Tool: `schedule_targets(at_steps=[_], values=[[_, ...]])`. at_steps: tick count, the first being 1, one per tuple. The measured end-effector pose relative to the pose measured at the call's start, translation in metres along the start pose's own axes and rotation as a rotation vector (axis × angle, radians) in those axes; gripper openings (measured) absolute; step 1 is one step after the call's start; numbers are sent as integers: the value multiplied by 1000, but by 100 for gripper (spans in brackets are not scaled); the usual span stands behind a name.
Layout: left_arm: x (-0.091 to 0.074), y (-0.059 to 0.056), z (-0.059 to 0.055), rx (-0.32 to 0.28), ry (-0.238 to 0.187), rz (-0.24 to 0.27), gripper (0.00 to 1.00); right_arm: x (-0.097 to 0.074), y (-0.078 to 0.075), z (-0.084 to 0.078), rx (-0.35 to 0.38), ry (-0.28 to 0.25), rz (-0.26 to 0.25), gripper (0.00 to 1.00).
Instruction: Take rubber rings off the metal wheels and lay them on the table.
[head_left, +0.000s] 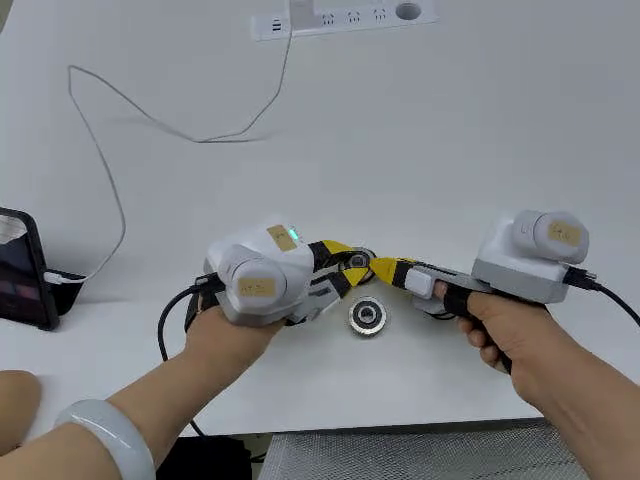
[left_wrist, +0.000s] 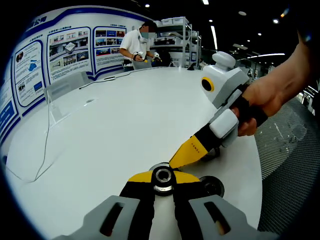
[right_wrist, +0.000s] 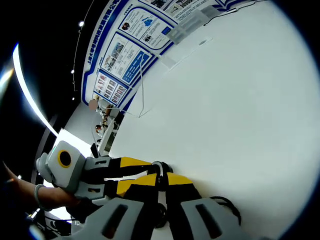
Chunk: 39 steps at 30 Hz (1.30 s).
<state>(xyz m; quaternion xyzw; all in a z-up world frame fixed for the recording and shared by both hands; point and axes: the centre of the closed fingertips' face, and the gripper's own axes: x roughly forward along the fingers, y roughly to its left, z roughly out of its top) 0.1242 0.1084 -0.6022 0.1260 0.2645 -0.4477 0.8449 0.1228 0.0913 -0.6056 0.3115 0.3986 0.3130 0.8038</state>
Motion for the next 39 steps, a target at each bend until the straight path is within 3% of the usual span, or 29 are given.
schedule_targets(at_steps=[14, 39], values=[[1, 1, -1, 1, -1, 0, 14, -2, 4, 2, -44, -8, -5, 2], [0, 0, 0, 1, -3, -2, 14, -1, 18, 1, -2, -10, 49, 1]])
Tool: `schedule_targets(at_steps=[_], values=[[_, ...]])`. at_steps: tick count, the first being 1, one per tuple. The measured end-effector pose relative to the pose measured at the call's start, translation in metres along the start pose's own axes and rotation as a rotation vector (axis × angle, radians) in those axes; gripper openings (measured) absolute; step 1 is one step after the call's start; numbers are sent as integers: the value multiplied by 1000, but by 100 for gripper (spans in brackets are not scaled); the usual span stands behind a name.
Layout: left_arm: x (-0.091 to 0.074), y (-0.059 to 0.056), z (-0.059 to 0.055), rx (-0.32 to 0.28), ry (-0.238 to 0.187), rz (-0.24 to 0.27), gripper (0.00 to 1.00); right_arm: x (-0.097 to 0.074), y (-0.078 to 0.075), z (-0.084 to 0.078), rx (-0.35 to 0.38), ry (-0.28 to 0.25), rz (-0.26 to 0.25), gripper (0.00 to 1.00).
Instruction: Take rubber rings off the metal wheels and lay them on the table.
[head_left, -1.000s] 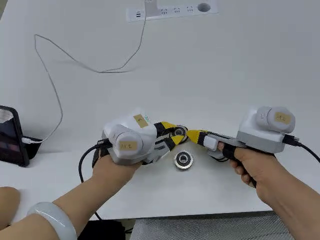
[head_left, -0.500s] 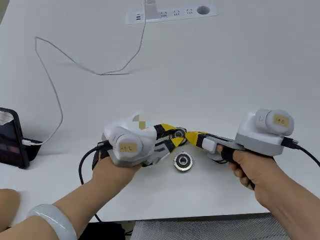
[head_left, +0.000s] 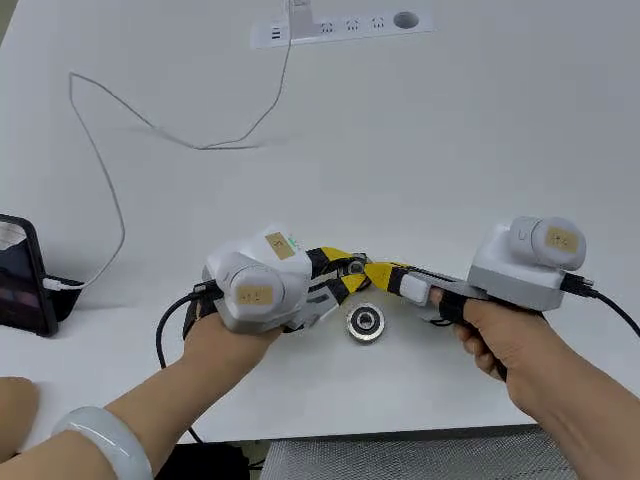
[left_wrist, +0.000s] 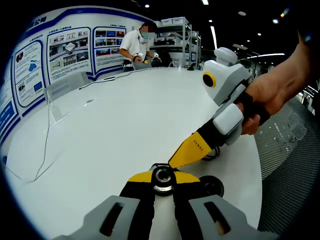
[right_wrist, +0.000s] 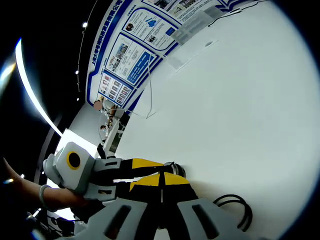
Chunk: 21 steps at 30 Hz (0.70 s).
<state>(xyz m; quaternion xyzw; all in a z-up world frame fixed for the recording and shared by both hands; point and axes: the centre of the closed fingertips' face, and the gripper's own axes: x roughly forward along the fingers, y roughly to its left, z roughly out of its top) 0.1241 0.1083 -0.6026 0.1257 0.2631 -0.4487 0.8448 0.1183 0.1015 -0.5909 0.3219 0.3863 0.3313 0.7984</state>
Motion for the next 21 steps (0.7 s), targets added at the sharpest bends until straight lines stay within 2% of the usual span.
schedule_targets(at_steps=[10, 18, 21], values=[[0, 0, -1, 4, 1, -2, 14, -2, 8, -2, 0, 4, 30, 1], [0, -1, 0, 22, 9, -8, 14, -1, 1, -1, 8, -11, -5, 1], [-2, 1, 1, 26, 5, 6, 21, -1, 0, -3, 2, -6, -13, 1]])
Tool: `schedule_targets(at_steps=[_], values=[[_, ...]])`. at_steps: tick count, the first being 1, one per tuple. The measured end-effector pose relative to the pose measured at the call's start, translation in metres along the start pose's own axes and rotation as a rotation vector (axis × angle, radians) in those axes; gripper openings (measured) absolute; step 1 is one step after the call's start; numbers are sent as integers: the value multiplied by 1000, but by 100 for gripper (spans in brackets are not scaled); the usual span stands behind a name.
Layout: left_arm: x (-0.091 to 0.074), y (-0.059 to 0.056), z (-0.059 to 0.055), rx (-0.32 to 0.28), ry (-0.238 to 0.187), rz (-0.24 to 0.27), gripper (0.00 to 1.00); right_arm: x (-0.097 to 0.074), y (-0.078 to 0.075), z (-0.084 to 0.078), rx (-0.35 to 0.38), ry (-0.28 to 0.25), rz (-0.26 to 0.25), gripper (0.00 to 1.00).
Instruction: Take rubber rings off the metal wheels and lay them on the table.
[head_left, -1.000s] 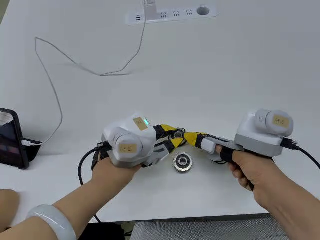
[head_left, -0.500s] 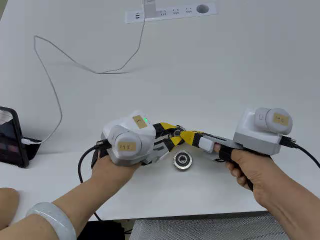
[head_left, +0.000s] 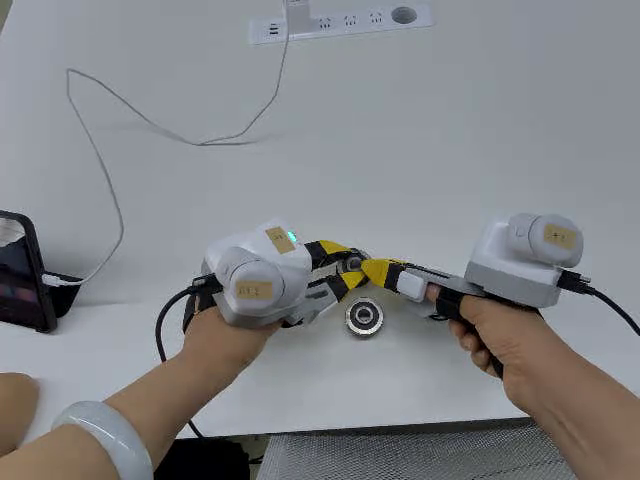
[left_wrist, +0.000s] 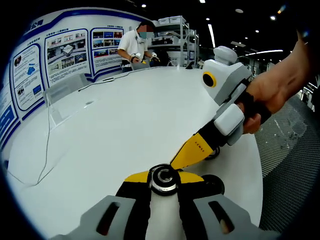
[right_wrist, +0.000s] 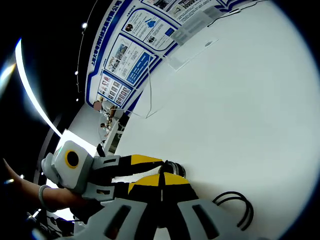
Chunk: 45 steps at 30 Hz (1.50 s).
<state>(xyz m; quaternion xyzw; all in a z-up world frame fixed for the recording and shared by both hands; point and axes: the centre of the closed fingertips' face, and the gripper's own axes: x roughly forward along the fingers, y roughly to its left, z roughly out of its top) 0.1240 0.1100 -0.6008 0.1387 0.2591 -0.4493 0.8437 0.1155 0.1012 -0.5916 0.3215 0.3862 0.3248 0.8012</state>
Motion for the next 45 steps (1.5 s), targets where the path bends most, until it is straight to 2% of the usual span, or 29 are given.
schedule_targets(at_steps=[5, 17, 28, 45], values=[[-5, 0, 1, 1, -9, -2, 24, 1, 1, 3, 5, -10, 0, 2], [-12, 0, -8, -4, 5, 13, 30, 0, 8, 5, 6, -14, 17, 2], [-18, 3, -9, -30, -15, 21, 39, -3, 16, 7, 8, -23, 42, 2], [-27, 4, -10, -58, -35, 36, 54, -19, 34, 8, 21, -47, 91, 2]])
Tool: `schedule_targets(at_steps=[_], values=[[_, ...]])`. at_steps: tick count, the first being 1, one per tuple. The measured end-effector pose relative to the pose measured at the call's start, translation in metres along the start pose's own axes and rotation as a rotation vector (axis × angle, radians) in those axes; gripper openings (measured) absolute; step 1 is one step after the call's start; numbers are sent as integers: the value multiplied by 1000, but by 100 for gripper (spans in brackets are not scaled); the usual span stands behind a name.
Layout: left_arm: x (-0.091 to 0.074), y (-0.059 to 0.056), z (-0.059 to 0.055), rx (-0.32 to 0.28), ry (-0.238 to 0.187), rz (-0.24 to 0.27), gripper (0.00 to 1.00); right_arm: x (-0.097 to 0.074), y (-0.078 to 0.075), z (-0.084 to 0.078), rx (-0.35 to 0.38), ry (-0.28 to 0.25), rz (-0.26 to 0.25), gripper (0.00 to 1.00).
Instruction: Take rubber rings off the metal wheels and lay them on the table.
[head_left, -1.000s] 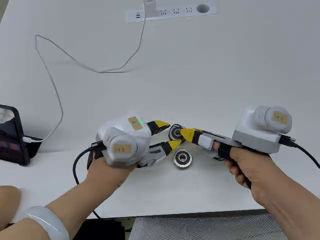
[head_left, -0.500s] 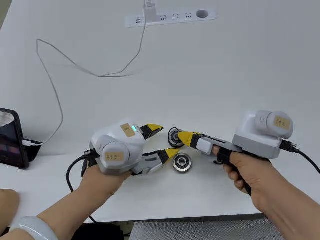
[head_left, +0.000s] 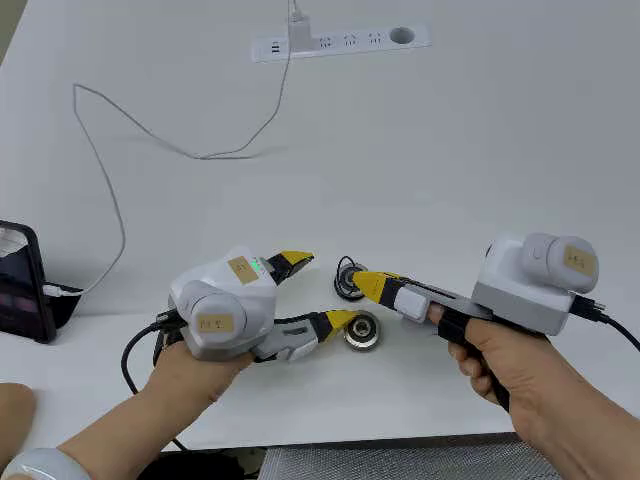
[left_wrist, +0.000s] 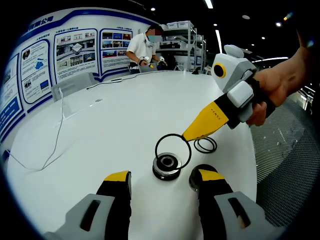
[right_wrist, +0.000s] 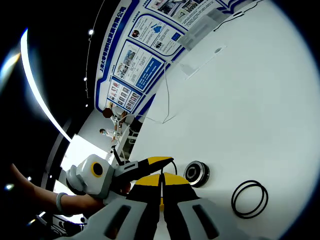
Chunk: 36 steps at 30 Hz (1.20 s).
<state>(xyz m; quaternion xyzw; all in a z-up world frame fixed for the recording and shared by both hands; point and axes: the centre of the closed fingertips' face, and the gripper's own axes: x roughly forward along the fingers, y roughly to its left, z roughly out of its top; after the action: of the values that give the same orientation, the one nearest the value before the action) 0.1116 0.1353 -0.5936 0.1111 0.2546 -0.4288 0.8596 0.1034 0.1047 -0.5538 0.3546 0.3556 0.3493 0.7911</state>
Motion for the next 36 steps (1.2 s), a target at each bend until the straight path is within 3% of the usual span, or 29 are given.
schedule_targets(at_steps=[7, 19, 29, 36], values=[[-5, -1, -4, -13, -4, 1, 58, -17, 3, 1, -1, -23, 5, 2], [-9, 0, -7, -29, -5, 13, 63, -52, -27, 0, 33, -50, -71, 2], [-10, 1, -11, -37, 3, 17, 63, -63, -48, -9, 73, -52, -125, 2], [-11, 1, -13, -42, 10, 19, 62, -69, -61, -12, 47, -35, -179, 2]])
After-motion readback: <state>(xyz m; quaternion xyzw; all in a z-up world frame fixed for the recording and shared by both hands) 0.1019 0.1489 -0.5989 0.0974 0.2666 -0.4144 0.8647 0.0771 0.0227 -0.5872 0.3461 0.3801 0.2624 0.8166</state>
